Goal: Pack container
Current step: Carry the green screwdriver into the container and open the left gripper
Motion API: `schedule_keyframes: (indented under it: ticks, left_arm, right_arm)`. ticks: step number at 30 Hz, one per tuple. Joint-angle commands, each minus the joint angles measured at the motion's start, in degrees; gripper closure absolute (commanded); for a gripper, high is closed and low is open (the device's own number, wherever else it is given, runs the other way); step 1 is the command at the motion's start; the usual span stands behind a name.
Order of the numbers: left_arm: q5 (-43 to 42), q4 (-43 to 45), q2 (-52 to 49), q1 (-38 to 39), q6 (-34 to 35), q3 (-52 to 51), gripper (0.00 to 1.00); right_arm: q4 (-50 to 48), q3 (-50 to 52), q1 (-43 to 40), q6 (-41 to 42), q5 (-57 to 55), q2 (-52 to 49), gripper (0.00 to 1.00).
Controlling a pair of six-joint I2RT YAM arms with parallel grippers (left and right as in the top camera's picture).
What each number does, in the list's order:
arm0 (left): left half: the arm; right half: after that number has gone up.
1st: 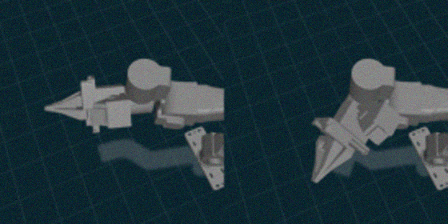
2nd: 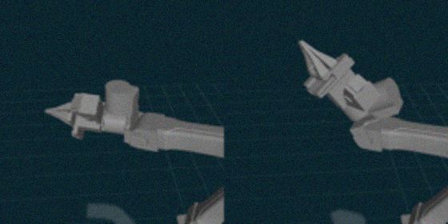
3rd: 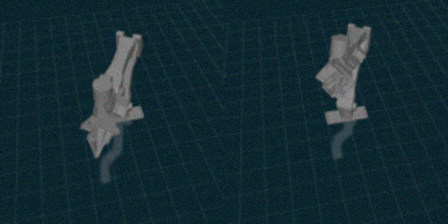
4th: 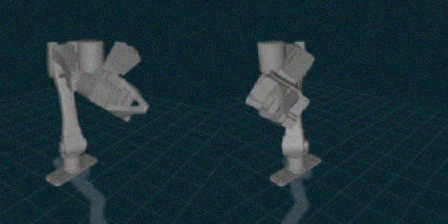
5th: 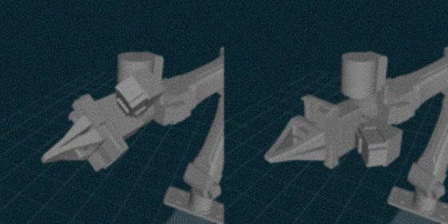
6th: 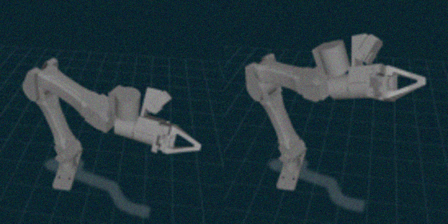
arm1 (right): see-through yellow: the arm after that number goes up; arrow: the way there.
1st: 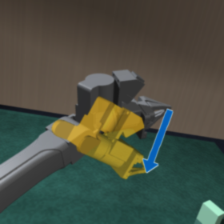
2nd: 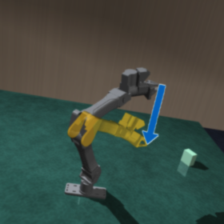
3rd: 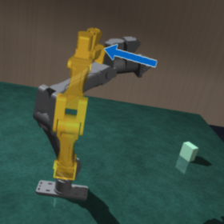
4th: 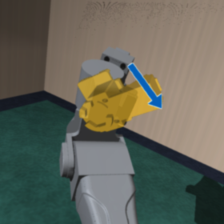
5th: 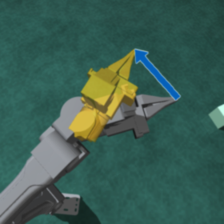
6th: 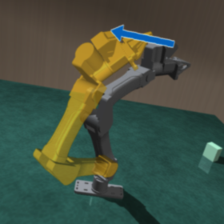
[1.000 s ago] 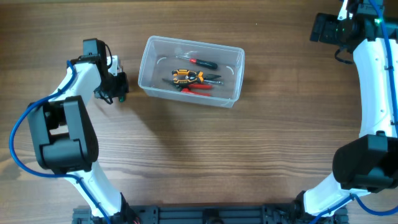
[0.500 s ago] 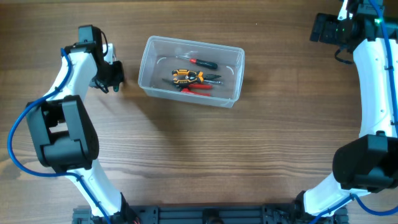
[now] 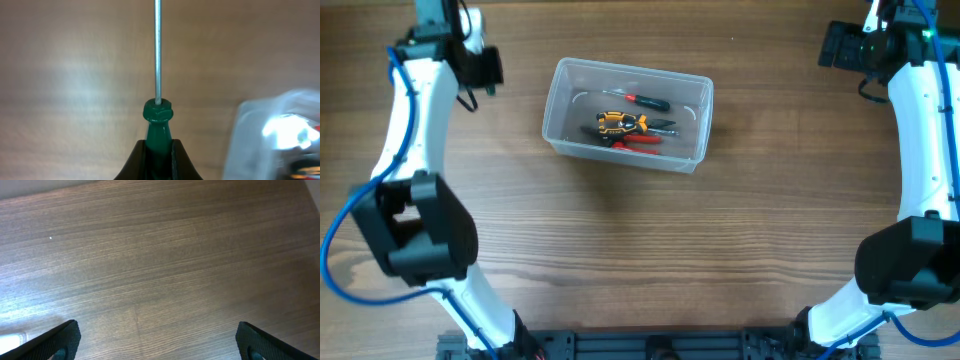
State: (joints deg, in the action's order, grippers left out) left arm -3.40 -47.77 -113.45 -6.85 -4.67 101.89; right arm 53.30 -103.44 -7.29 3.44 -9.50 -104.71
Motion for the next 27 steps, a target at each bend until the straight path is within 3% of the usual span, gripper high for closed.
schedule_keyframes:
  ticks: [1,8,20,25,27]
  left_arm:
    - [-6.7,0.1,5.2,1.1,-1.3,4.7,0.96]
    - [-18.1,0.3,7.1,8.1,-1.4,5.0,0.96]
    - [-16.5,-1.6,4.9,25.8,-7.7,5.0,0.96]
    - [-13.8,-7.2,1.6,29.0,-15.3,4.9,0.96]
    - [-11.8,-10.3,-0.7,29.7,-21.6,4.9,0.96]
  right_arm:
    - [-0.1,-0.8,0.1,1.1,-0.8,1.4,0.0]
    - [-0.1,-0.8,0.1,1.1,-0.8,1.4,0.0]
    - [-0.1,-0.8,0.1,1.1,-0.8,1.4,0.0]
    - [-0.1,-0.8,0.1,1.1,-0.8,1.4,0.0]
    - [-0.1,-0.8,0.1,1.1,-0.8,1.4,0.0]
